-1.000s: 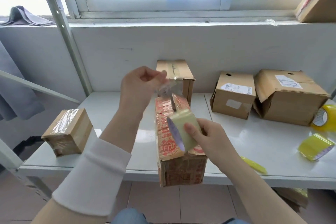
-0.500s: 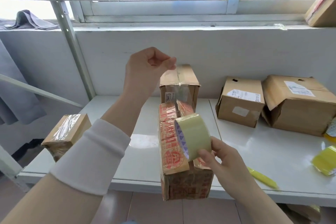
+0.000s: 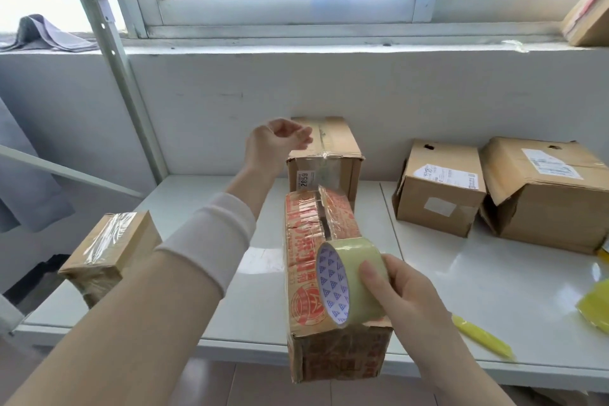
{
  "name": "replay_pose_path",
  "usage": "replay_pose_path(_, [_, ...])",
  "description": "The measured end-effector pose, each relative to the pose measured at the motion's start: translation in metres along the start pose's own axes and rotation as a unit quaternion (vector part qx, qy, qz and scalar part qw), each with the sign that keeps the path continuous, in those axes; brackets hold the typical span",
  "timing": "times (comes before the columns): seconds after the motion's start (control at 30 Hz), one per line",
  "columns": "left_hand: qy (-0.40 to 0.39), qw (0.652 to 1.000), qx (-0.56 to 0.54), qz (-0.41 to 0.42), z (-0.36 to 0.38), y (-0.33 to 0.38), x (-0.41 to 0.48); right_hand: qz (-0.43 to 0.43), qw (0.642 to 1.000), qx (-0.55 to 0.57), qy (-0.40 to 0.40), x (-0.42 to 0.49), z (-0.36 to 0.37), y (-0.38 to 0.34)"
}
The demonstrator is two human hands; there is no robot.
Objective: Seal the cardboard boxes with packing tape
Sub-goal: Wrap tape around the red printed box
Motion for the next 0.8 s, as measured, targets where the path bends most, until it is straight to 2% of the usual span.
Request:
replay_pose_path(0.13, [-0.089, 0.993, 0.072, -0.040, 0.027, -0.050, 0.018, 0.038, 0.998, 0.054, -0.023, 0.020, 0.001, -0.005])
replay_pose_path(0.23, [-0.124, 0.972, 0.197, -0.039, 0.041, -0.086, 0.025, 0.044, 0.997, 0.053, -0.019, 0.043, 0.005, -0.010])
replay_pose_path(0.43, [-0.113, 0.947, 0.293, -0.067, 0.047, -0.143, 0.018, 0.066, 0.997, 0.024, 0.011, 0.066, 0.011, 0.010])
replay_pose_path(0.6, [-0.096, 0.931, 0.343, -0.081, 0.033, -0.146, 0.007, 0.051, 0.999, 0.002, 0.008, 0.059, 0.007, 0.016])
replay_pose_path(0.8, [-0.086, 0.941, 0.298, -0.134, 0.006, -0.161, -0.006, 0.040, 0.998, -0.051, -0.006, 0.058, 0.005, 0.013])
Point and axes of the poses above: each hand's wrist, its own x-axis towards the middle knuckle, its own z-axis out of the palm, y = z × x, the point moved 6 cm from there along x, towards the middle knuckle, and after that the axes turned 9 degrees about z, right-handed, at the moved point
